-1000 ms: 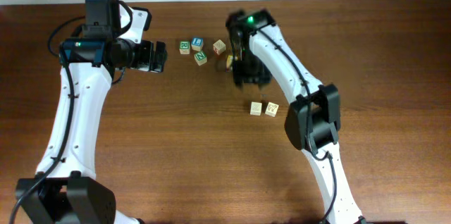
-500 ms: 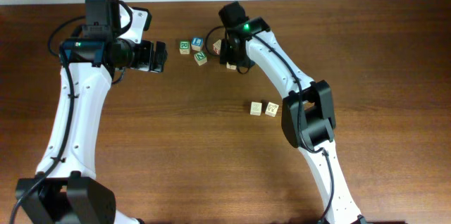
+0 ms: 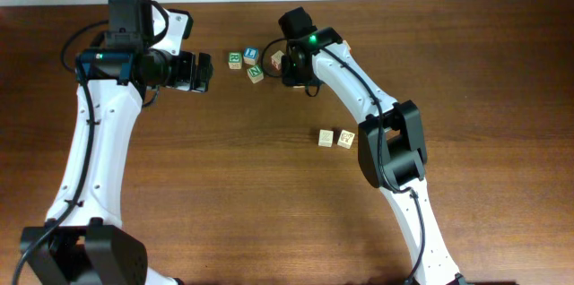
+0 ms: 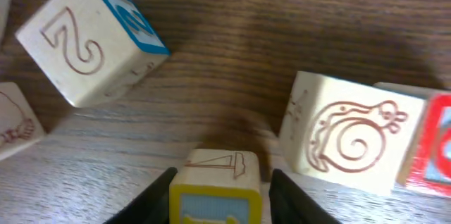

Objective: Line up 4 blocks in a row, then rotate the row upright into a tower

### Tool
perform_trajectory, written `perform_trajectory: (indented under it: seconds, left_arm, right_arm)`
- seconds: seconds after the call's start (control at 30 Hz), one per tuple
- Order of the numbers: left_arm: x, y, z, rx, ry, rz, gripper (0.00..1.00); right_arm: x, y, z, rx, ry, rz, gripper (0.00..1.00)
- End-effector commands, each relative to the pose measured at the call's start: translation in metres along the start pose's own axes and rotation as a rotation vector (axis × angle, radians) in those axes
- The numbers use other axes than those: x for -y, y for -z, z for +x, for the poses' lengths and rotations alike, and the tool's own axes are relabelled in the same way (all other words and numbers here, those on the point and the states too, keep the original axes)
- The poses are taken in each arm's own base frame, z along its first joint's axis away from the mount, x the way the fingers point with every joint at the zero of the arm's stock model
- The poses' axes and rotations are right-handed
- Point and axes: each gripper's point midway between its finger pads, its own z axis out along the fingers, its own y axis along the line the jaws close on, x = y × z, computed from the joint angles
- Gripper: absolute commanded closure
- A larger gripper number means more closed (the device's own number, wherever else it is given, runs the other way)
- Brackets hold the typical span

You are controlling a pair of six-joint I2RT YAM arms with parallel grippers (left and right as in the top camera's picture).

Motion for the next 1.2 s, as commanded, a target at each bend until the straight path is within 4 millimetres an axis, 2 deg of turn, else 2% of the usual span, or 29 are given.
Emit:
perform_trajectory:
  seconds: [0.0, 0.1, 0.2, 0.27, 0.33, 0.37, 0.43, 0.53, 0.63, 0.67, 0.77, 0.83, 0.97, 1.0, 1.07, 1.17]
  left_arm:
    - [0.000, 0.004, -0.008, 0.022, 0.008, 0.009, 0.01]
    - [0.000, 0.004, -0.008, 0.022, 0.008, 0.009, 0.01]
    - [0.000, 0.004, -0.008, 0.022, 0.008, 0.009, 0.01]
    - [0.000, 0.004, -0.008, 0.022, 0.008, 0.009, 0.01]
    - [0.000, 0.004, -0.008, 0.022, 0.008, 0.009, 0.01]
    - [0.000, 0.004, -0.008, 0.022, 0.008, 0.009, 0.01]
    - [0.000, 0.004, -0.008, 0.022, 0.008, 0.009, 0.01]
    - [0.000, 0.004, -0.008, 0.022, 0.008, 0.009, 0.01]
    - [0.000, 0.004, -0.008, 0.022, 0.008, 0.009, 0.01]
    - [0.000, 0.004, -0.008, 0.023, 0.008, 0.009, 0.01]
    - [0.000, 0.004, -0.008, 0.022, 0.008, 0.009, 0.01]
    - [0.000, 0.004, -0.008, 0.022, 0.008, 0.009, 0.01]
    - [0.000, 0.004, -0.008, 0.023, 0.008, 0.009, 0.01]
    - [0.000, 0.004, -0.008, 0.023, 0.008, 0.009, 0.01]
    - [0.000, 0.004, -0.008, 0.022, 0.008, 0.009, 0.01]
    - [0.000, 0.004, -0.008, 0.022, 0.008, 0.009, 0.01]
  right_arm:
    - [0.010, 0.009, -0.013, 0.038, 0.012, 0.049, 0.69]
    - [0.012, 0.010, -0.002, -0.004, 0.015, 0.061, 0.73]
    - [0.003, 0.020, 0.022, -0.123, 0.014, -0.004, 0.73]
    - [-0.007, 0.031, 0.055, -0.277, -0.002, -0.074, 0.73]
    - [-0.004, 0.039, 0.088, -0.412, -0.006, -0.056, 0.73]
    - [-0.003, 0.040, 0.098, -0.448, -0.002, -0.037, 0.69]
    - [-0.004, 0.041, 0.123, -0.528, 0.017, -0.002, 0.69]
    - [-0.013, 0.037, 0.147, -0.584, 0.042, 0.024, 0.69]
    - [-0.018, 0.037, 0.157, -0.605, 0.045, 0.043, 0.67]
    - [-0.018, 0.039, 0.160, -0.615, 0.033, 0.053, 0.64]
    - [-0.013, 0.043, 0.162, -0.634, 0.025, 0.067, 0.45]
    - [-0.015, 0.052, 0.152, -0.611, 0.020, 0.055, 0.41]
    - [-0.024, 0.109, 0.101, -0.446, 0.031, -0.007, 0.41]
    - [-0.033, 0.146, 0.075, -0.323, 0.047, -0.080, 0.42]
    - [-0.035, 0.190, 0.051, -0.194, 0.043, -0.135, 0.42]
    - [-0.012, 0.292, 0.029, 0.035, 0.068, -0.205, 0.42]
